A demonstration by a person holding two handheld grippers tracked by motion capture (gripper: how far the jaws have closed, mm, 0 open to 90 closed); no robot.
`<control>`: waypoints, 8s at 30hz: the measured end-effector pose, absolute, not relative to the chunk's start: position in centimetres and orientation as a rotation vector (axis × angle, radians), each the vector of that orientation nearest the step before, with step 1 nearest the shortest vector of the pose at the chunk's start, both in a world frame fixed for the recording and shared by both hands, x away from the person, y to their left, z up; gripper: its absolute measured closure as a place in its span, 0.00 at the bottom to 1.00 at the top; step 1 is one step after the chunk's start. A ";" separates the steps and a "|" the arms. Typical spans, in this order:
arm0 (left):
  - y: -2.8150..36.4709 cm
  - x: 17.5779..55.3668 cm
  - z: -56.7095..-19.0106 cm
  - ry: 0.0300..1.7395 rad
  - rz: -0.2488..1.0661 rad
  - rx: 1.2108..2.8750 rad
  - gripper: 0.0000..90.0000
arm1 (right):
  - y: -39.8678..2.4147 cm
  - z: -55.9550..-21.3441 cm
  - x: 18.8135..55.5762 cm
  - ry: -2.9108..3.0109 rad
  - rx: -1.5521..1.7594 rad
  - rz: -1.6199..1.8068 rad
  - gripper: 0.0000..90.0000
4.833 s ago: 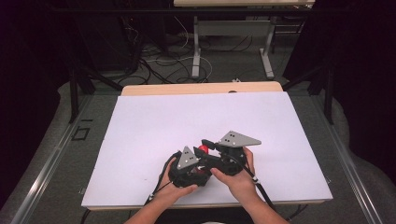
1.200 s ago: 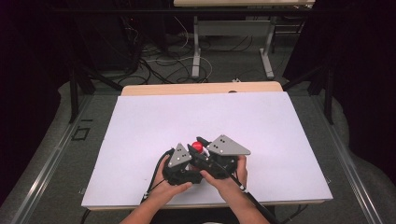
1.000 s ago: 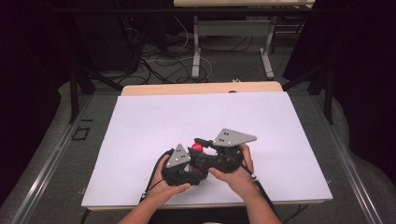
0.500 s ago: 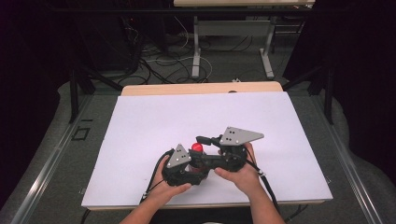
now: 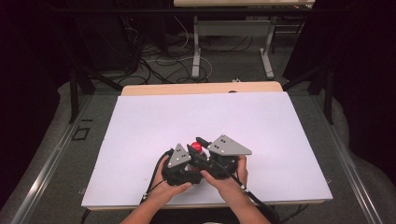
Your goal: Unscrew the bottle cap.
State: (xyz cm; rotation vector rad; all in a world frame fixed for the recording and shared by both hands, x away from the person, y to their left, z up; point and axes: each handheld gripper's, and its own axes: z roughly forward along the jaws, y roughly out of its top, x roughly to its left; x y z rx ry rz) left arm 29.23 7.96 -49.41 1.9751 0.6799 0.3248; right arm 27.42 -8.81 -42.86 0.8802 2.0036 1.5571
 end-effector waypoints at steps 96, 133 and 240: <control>8.1 29.0 -49.4 0.669 0.341 1.970 0.33 | -9.7 -42.1 27.5 2.005 0.836 1.691 0.51; 8.1 29.0 -49.4 0.661 0.339 1.976 0.33 | -9.7 -42.2 27.4 1.990 0.800 1.663 0.50; 8.3 29.0 -49.5 0.704 0.366 1.965 0.33 | -9.5 -42.9 27.4 1.988 0.901 1.694 0.51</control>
